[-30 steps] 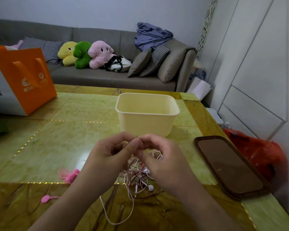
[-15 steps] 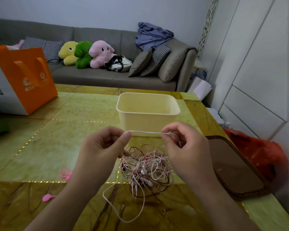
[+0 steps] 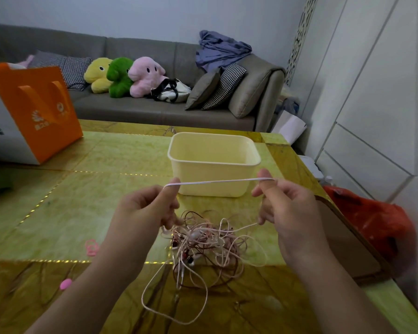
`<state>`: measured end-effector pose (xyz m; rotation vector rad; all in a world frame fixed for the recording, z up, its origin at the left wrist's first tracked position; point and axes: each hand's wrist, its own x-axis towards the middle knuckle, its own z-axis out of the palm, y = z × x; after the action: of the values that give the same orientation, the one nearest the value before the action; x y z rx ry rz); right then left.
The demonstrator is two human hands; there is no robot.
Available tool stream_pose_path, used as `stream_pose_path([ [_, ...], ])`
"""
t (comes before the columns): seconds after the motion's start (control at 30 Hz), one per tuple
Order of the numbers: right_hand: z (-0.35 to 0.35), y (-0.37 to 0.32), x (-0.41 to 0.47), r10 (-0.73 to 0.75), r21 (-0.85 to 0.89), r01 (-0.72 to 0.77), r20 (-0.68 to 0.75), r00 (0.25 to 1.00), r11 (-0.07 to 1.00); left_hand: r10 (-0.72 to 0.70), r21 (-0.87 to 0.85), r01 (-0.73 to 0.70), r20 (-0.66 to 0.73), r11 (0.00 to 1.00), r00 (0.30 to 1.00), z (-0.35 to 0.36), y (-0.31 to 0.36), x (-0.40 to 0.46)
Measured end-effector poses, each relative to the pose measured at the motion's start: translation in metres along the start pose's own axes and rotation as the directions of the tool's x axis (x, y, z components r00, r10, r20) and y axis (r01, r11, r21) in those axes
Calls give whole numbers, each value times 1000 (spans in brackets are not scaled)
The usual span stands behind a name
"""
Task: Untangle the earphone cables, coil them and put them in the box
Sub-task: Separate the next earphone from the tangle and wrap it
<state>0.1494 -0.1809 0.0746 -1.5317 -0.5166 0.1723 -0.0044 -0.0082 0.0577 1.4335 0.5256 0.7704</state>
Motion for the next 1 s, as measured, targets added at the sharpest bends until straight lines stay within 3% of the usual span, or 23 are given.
stream_pose_path([
  [0.1,-4,3,1,-48,-146,43,-35,998,988,10,76,-7,-29,997,1000,-3,0,2],
  [0.23,-16,4,5,-313,-491,227,-98,945,841,31,63,-24,-111,998,993,-12,-6,11],
  [0.3,-15,7,8,-232,-355,167,-150,961,920,15,11,-14,-109,1000,994,-12,-8,12],
  [0.33,-13,7,9,-81,-120,62,-163,983,991,-2,-32,-1,-104,999,995,-11,-8,11],
  [0.37,-11,5,9,97,135,-80,-124,987,988,-18,-71,11,-99,997,995,-9,-7,11],
  [0.4,-10,4,8,222,270,-195,-72,972,943,-33,-93,24,-96,995,995,-8,-6,10],
  [0.43,-10,5,9,257,243,-236,-58,965,941,-44,-99,35,-96,995,994,-8,-5,9],
  [0.5,-13,10,8,101,-89,-112,-117,988,990,-62,-99,51,-104,994,993,-10,-5,10],
  [0.57,-19,9,6,-166,-358,95,-173,971,929,-75,-102,62,-126,993,989,-13,-5,13],
  [0.63,-25,5,8,-331,-466,212,-190,924,859,-71,-104,57,-140,993,988,-18,-6,16],
  [0.67,-26,5,9,-328,-460,209,-196,924,863,-67,-93,53,-146,994,987,-20,-7,17],
  [0.7,-27,6,11,-267,-393,172,-201,942,903,-59,-66,49,-151,997,987,-21,-9,18],
  [0.77,-25,4,13,116,20,-114,-177,977,993,-43,1,44,-147,999,988,-22,-14,18],
  [0.83,-23,0,12,459,331,-442,31,888,834,-41,19,44,-141,999,989,-19,-15,15],
  [0.87,-24,0,12,518,346,-513,84,851,786,-47,9,49,-139,999,989,-18,-15,15],
  [0.93,-27,1,13,463,163,-458,3,886,874,-97,-28,94,-160,995,982,-17,-13,16],
  [0.97,-29,3,13,328,-64,-336,-103,939,940,-134,-57,126,-182,990,974,-19,-12,17],
  [1.0,-32,3,12,126,-334,-187,-195,973,924,-168,-92,152,-202,984,965,-21,-12,18],
])
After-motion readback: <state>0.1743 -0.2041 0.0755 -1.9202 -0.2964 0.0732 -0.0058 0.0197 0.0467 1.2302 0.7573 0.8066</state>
